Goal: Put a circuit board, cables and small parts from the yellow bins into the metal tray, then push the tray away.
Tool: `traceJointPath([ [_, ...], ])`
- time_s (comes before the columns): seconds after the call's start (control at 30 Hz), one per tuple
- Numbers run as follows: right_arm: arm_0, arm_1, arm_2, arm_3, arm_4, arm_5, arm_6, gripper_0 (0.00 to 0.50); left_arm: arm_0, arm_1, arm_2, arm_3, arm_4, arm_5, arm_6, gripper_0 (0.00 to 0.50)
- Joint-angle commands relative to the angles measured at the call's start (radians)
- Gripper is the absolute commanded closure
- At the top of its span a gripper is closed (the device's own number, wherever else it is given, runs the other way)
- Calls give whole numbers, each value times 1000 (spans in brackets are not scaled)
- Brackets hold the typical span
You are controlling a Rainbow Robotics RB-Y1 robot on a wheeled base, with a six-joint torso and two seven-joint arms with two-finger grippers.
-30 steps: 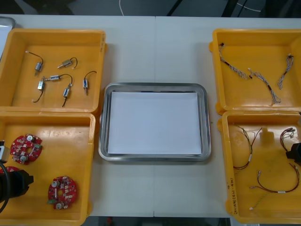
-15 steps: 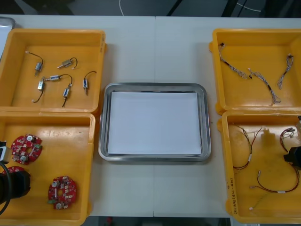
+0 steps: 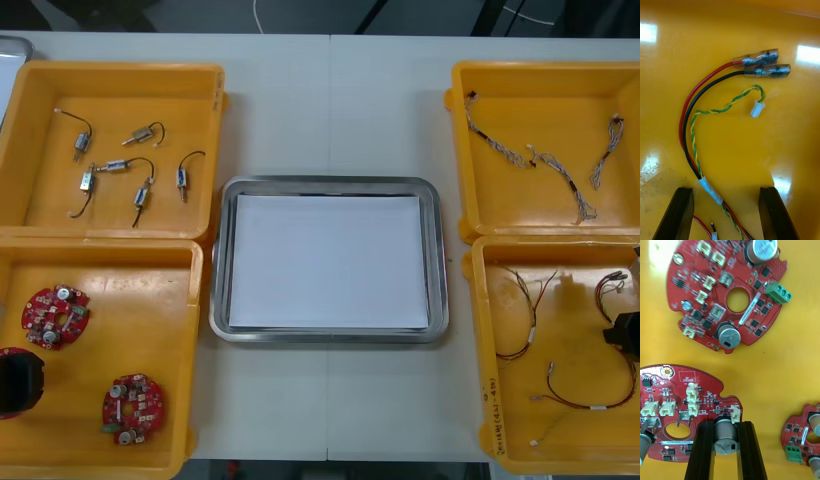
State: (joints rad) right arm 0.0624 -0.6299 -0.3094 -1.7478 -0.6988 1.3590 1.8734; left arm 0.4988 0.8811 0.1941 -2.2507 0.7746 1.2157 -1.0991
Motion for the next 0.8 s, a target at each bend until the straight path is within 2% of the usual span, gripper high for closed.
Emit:
traceJointPath([
  [0.03, 28, 13, 27, -6, -5, -21, 27, 0, -37, 35, 68, -58, 23, 71, -90, 500],
  [0.13, 28, 15, 27, -6, -7, -21, 27, 0, -68, 35, 87, -73, 35, 119, -87, 500],
  [0.2, 28, 15, 27, -7, -10, -21, 29, 194, -91, 35, 99, -82, 43, 150, -85, 500],
  [0.23, 28, 18, 27, -7, -11, -21, 27, 422, -106, 35, 108, -89, 48, 173, -84, 500],
  [0.27, 28, 19, 27, -7, -13, -21, 26, 499, -125, 35, 114, -96, 52, 196, -82, 500],
  [0.47, 28, 27, 27, -7, -10, -23, 26, 500, -229, 35, 148, -105, 121, 308, -70, 500],
  [0.63, 25, 27, 9, -7, -25, -26, 36, 500, -318, 41, 149, -110, 147, 396, -65, 500],
  [0.8, 7, 22, -40, -29, -45, 22, 52, 500, -418, 52, 139, -110, 193, 475, -56, 500],
])
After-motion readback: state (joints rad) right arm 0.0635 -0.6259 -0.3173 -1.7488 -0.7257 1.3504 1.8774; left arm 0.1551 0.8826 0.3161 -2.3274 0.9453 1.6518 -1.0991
